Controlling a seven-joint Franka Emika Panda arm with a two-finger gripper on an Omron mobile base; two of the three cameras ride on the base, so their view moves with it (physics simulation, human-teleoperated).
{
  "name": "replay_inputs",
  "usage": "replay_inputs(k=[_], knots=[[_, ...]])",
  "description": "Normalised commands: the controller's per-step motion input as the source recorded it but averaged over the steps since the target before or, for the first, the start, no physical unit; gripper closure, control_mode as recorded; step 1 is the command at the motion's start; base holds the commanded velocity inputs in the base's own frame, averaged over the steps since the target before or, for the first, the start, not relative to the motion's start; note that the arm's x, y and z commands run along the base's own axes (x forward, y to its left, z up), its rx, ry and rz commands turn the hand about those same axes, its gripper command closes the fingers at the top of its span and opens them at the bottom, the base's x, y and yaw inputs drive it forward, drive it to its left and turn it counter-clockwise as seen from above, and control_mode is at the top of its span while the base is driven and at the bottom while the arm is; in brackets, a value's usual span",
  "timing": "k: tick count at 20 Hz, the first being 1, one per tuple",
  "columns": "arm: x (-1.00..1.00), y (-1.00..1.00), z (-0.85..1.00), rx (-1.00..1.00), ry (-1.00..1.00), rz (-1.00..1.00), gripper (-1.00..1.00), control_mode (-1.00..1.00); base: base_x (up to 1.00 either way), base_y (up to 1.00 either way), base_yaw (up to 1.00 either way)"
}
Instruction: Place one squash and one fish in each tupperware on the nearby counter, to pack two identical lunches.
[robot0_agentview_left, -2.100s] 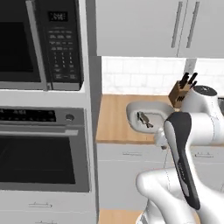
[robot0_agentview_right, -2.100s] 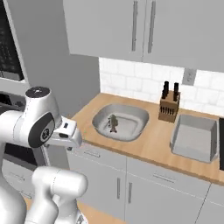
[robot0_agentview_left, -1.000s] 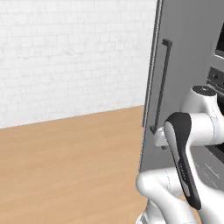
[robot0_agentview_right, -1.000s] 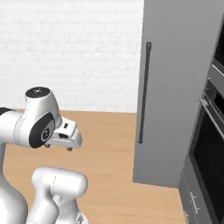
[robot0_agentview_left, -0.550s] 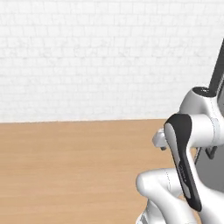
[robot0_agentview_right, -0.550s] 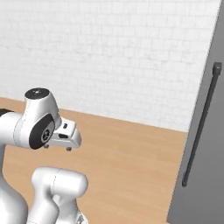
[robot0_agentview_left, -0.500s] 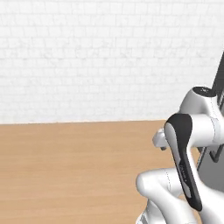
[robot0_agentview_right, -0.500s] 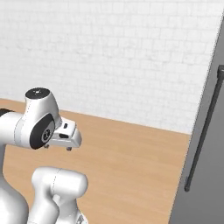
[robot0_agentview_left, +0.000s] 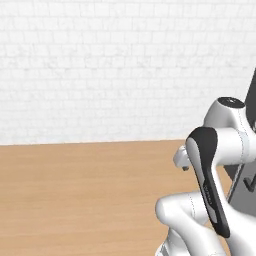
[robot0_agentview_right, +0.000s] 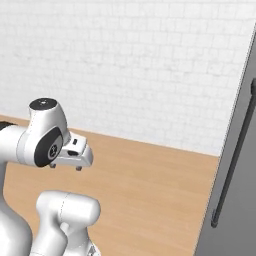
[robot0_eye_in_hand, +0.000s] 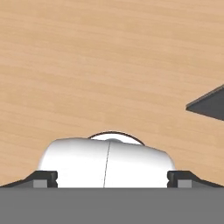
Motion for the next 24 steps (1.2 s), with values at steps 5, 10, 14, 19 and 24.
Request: replay_inputs(k=[5, 10, 14, 19, 24], knots=[[0.0, 0.0, 0.0, 0.0, 0.0, 0.0, -1.0, 1.0, 1.0, 0.11, -0.03], [0.0, 0.0, 0.0, 0.0, 0.0, 0.0, -1.0, 1.0, 1.0, -0.46, 0.25], [0.0, 0.0, 0.0, 0.0, 0.0, 0.0, -1.0, 1.0, 1.0, 0.37, -0.17], [0.0, 0.0, 0.0, 0.0, 0.0, 0.0, -1.0, 1.0, 1.0, 0.83, -0.47], [0.0, 0.0, 0.0, 0.0, 0.0, 0.0, -1.0, 1.0, 0.71, 0.59, -0.79]])
